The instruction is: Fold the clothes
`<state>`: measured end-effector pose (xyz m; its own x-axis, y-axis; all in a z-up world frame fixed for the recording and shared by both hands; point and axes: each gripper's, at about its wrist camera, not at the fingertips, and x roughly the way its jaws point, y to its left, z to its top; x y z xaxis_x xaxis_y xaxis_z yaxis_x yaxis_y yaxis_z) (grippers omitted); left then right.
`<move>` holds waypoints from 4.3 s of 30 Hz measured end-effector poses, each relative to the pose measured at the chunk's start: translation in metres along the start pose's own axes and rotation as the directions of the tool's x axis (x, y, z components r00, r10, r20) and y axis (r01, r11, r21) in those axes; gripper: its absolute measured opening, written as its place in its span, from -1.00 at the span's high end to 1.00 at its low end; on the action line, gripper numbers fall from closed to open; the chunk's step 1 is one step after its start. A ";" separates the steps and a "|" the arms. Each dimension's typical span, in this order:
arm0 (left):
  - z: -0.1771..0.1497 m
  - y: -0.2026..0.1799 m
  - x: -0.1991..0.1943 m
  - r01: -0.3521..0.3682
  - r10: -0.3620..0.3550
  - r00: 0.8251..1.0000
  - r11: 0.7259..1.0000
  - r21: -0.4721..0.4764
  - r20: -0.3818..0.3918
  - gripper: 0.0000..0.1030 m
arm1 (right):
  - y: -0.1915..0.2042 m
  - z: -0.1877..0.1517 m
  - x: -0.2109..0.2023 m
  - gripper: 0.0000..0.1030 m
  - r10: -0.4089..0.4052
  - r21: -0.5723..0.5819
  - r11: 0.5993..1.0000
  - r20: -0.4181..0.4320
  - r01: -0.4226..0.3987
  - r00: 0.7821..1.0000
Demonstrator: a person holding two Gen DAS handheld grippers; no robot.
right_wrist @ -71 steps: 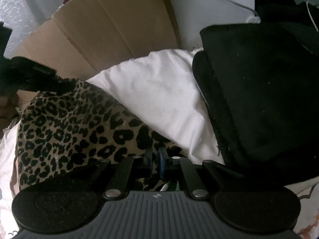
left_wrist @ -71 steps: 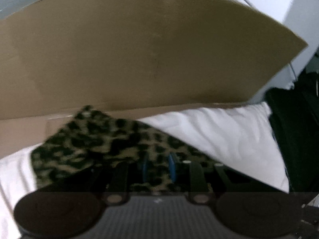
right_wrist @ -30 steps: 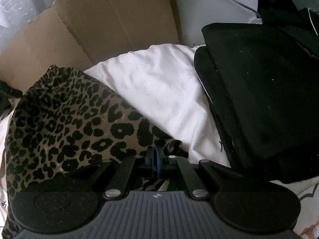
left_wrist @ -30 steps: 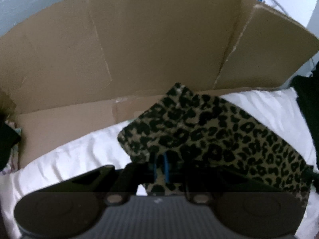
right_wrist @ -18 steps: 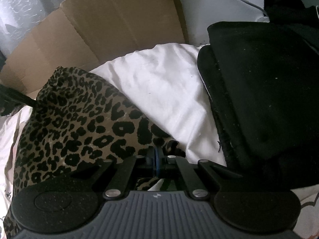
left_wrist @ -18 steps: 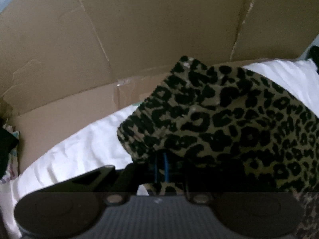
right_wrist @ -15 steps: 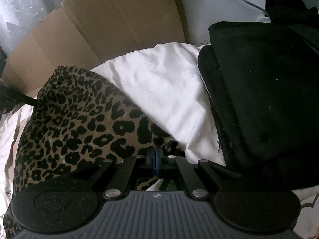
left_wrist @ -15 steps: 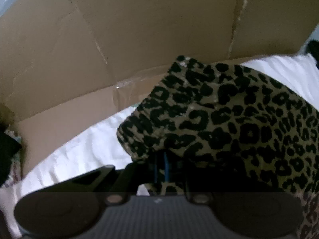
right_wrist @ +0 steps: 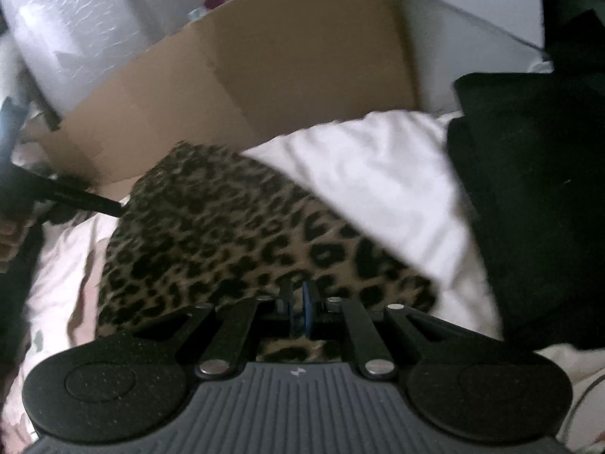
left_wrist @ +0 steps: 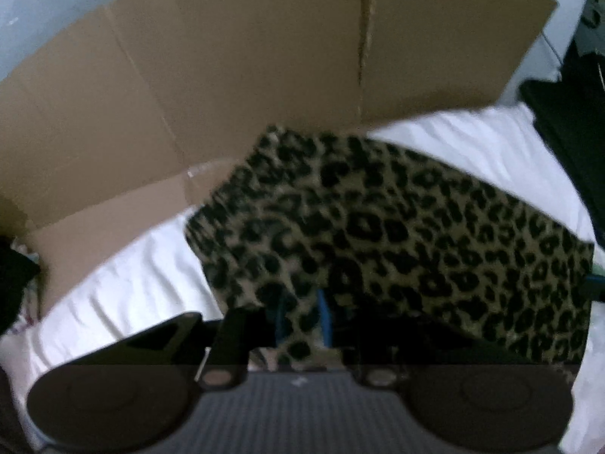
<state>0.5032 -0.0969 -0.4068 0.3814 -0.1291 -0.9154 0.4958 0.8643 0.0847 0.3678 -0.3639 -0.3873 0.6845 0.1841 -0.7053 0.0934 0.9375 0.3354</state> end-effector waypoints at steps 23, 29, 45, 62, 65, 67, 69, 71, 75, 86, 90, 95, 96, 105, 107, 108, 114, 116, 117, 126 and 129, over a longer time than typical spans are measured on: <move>-0.098 0.001 -0.036 0.094 -0.095 0.995 0.988 -0.126 -0.004 0.56 | 0.044 -0.040 -0.013 0.50 -0.018 -0.139 0.990 -0.121 0.001 0.993; -0.138 0.005 -0.056 0.123 -0.129 0.991 0.976 -0.182 -0.022 0.50 | 0.063 -0.043 -0.018 0.50 0.019 -0.158 0.987 -0.121 -0.038 0.992; -0.194 -0.007 -0.036 0.243 -0.270 0.961 0.926 -0.289 -0.056 0.52 | 0.108 -0.078 0.000 0.47 0.018 -0.271 0.959 -0.250 -0.088 0.968; -0.216 -0.011 -0.038 0.276 -0.330 0.938 0.898 -0.344 -0.107 0.52 | 0.113 -0.081 -0.002 0.45 0.031 -0.253 0.963 -0.227 -0.090 0.973; -0.219 -0.012 -0.039 0.281 -0.332 0.938 0.899 -0.337 -0.103 0.52 | 0.115 -0.082 -0.002 0.45 0.024 -0.271 0.959 -0.227 -0.086 0.974; -0.218 -0.013 -0.040 0.284 -0.335 0.937 0.898 -0.337 -0.102 0.52 | 0.115 -0.082 -0.001 0.45 0.021 -0.276 0.957 -0.229 -0.086 0.973; -0.218 -0.012 -0.040 0.288 -0.340 0.935 0.894 -0.343 -0.101 0.52 | 0.116 -0.083 -0.001 0.45 0.022 -0.282 0.955 -0.235 -0.090 0.972; -0.218 -0.011 -0.040 0.291 -0.342 0.935 0.891 -0.349 -0.096 0.53 | 0.116 -0.084 -0.001 0.45 0.023 -0.289 0.953 -0.241 -0.095 0.970; -0.221 -0.007 -0.041 0.296 -0.355 0.931 0.872 -0.391 -0.087 0.53 | 0.116 -0.086 0.000 0.45 0.025 -0.302 0.948 -0.254 -0.104 0.967; -0.227 -0.001 -0.047 0.343 -0.395 0.918 0.821 -0.456 -0.021 0.55 | 0.116 -0.089 0.000 0.45 0.021 -0.319 0.941 -0.269 -0.110 0.963; -0.232 0.010 -0.051 0.380 -0.428 0.903 0.771 -0.511 0.026 0.55 | 0.116 -0.090 0.001 0.45 0.019 -0.319 0.942 -0.266 -0.106 0.964; -0.236 0.012 -0.050 0.416 -0.465 0.884 0.726 -0.547 0.055 0.41 | 0.115 -0.088 0.001 0.45 0.020 -0.311 0.944 -0.274 -0.108 0.962; -0.236 0.010 -0.049 0.417 -0.467 0.883 0.725 -0.548 0.053 0.41 | 0.115 -0.088 0.001 0.45 0.020 -0.308 0.945 -0.274 -0.108 0.961; -0.248 0.004 -0.029 0.435 -0.522 0.850 0.629 -0.644 0.064 0.40 | 0.115 -0.090 0.001 0.45 0.019 -0.306 0.946 -0.274 -0.105 0.962; -0.253 0.006 -0.027 0.448 -0.548 0.833 0.587 -0.675 0.076 0.40 | 0.115 -0.090 0.001 0.45 0.020 -0.304 0.947 -0.274 -0.106 0.962; -0.255 0.007 -0.026 0.455 -0.560 0.825 0.571 -0.683 0.080 0.40 | 0.114 -0.090 0.001 0.45 0.020 -0.302 0.947 -0.274 -0.106 0.961; -0.270 0.004 -0.023 0.509 -0.642 0.754 0.431 -0.745 0.144 0.40 | 0.112 -0.089 0.000 0.45 0.032 -0.277 0.954 -0.276 -0.112 0.961; -0.272 0.001 -0.022 0.524 -0.658 0.735 0.397 -0.753 0.165 0.40 | 0.112 -0.089 0.000 0.45 0.034 -0.275 0.955 -0.275 -0.112 0.961; -0.273 0.000 -0.022 0.528 -0.662 0.730 0.387 -0.756 0.171 0.40 | 0.112 -0.089 0.000 0.45 0.035 -0.274 0.955 -0.276 -0.113 0.961; -0.282 -0.005 -0.020 0.491 -0.614 0.769 0.393 -0.777 0.175 0.47 | 0.110 -0.090 -0.001 0.45 0.043 -0.262 0.958 -0.278 -0.119 0.960; -0.282 -0.006 -0.019 0.486 -0.595 0.784 0.410 -0.772 0.178 0.47 | 0.108 -0.090 -0.001 0.45 0.047 -0.258 0.958 -0.278 -0.122 0.959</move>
<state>0.2727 0.0381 -0.5007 0.1430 -0.7019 -0.6978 -0.2136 0.6665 -0.7142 0.3119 -0.2362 -0.4067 0.4603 0.3033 -0.8344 -0.1806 0.9522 0.2465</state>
